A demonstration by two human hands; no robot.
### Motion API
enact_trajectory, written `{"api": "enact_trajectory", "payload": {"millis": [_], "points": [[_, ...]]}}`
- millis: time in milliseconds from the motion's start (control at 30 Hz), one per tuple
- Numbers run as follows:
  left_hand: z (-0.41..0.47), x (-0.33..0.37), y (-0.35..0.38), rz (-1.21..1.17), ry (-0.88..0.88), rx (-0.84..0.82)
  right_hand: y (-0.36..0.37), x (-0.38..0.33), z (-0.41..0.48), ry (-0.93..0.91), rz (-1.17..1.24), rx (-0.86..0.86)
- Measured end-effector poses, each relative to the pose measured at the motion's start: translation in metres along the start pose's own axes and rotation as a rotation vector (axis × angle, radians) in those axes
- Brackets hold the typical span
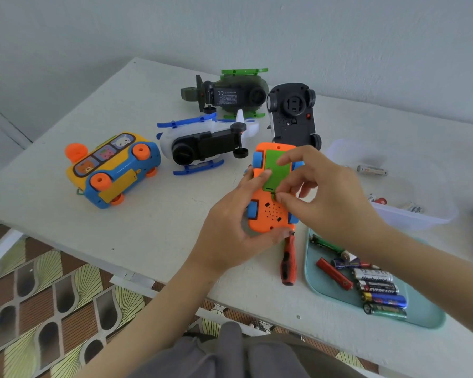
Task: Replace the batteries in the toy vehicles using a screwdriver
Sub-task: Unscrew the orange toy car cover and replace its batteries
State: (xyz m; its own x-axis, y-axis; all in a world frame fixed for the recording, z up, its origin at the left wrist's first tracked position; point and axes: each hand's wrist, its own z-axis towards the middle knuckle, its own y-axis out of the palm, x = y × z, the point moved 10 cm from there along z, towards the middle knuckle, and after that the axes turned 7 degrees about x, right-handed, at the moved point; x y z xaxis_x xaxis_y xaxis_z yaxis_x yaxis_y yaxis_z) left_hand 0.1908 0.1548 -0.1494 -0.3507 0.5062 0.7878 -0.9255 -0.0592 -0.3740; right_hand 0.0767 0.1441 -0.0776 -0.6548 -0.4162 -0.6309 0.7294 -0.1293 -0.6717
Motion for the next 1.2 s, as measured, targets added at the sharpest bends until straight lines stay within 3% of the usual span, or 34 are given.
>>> {"api": "enact_trajectory", "payload": {"millis": [433,867,967,1067,1133,1200], "points": [[-0.001,-0.002,0.001,0.021,-0.026,-0.009,0.008,0.033,0.004,0.327,0.27,-0.017],[-0.001,-0.004,0.002,0.016,-0.042,-0.029,0.007,0.035,0.0,0.363,0.419,-0.045],[-0.001,-0.004,0.002,0.016,-0.045,-0.03,0.0,0.029,-0.004,0.286,0.397,-0.049],[-0.001,-0.004,0.001,-0.016,-0.052,-0.021,-0.004,0.014,-0.015,0.17,0.356,-0.166],[-0.001,-0.004,0.0,-0.027,-0.052,-0.017,0.004,0.006,-0.031,0.132,0.336,-0.35],[-0.001,-0.002,-0.001,-0.017,-0.037,-0.013,0.014,0.0,-0.05,-0.012,0.132,-0.527]]}}
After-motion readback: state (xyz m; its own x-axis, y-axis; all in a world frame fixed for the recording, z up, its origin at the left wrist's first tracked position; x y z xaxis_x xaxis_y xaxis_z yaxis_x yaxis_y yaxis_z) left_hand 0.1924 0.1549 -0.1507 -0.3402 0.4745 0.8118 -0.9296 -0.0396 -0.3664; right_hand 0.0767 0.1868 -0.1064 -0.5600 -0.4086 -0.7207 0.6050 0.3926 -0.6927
